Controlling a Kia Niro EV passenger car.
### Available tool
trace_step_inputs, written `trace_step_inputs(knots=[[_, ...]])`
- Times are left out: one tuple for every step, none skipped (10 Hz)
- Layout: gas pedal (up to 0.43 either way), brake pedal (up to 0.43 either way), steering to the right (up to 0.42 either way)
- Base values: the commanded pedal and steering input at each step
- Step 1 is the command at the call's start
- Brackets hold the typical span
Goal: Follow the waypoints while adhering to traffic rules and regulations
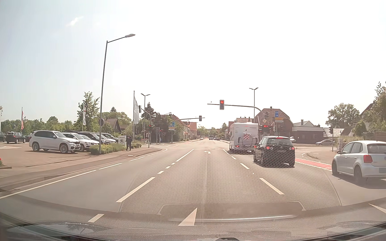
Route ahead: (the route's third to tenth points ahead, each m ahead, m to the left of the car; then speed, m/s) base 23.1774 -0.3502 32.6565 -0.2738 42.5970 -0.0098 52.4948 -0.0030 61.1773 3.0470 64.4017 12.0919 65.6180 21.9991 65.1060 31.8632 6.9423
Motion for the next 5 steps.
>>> trace_step_inputs(knots=[[0.0,0.0,-0.002],[0.0,0.0,-0.003],[0.0,0.0,-0.003],[0.0,0.0,-0.003],[0.0,0.0,-0.003]])
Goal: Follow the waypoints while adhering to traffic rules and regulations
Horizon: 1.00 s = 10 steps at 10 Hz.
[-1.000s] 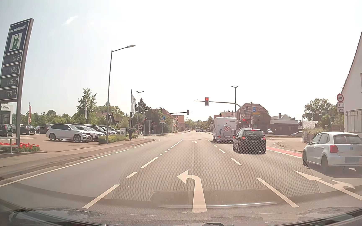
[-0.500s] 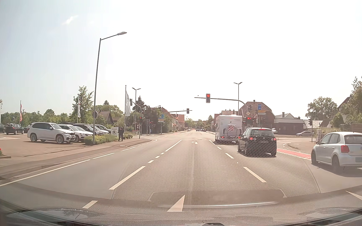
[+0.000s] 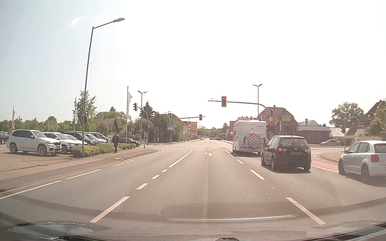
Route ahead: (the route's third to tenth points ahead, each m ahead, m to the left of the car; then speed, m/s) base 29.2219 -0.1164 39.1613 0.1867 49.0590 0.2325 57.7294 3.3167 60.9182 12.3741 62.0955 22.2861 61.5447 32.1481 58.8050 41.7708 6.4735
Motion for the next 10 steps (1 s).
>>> trace_step_inputs(knots=[[0.0,0.0,-0.003],[0.0,0.0,-0.003],[0.0,0.0,-0.003],[0.0,0.0,-0.003],[0.0,0.0,-0.003],[0.0,0.0,-0.003],[0.0,0.0,-0.003],[0.0,0.0,-0.002],[0.0,0.0,-0.001],[0.0,0.0,0.0]])
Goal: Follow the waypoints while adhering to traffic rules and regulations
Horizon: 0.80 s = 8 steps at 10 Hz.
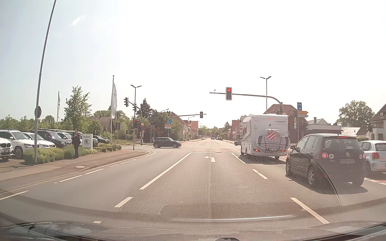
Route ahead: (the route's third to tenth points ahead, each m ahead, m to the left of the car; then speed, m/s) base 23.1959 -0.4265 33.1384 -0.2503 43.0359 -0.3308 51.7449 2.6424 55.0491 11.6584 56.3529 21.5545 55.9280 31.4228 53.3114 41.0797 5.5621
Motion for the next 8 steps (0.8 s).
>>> trace_step_inputs(knots=[[0.0,0.0,0.0],[0.0,0.0,0.001],[0.0,0.0,0.001],[0.0,0.0,0.001],[0.0,0.0,0.0],[0.0,0.0,0.001],[0.0,0.0,0.0],[0.0,0.0,0.001]])
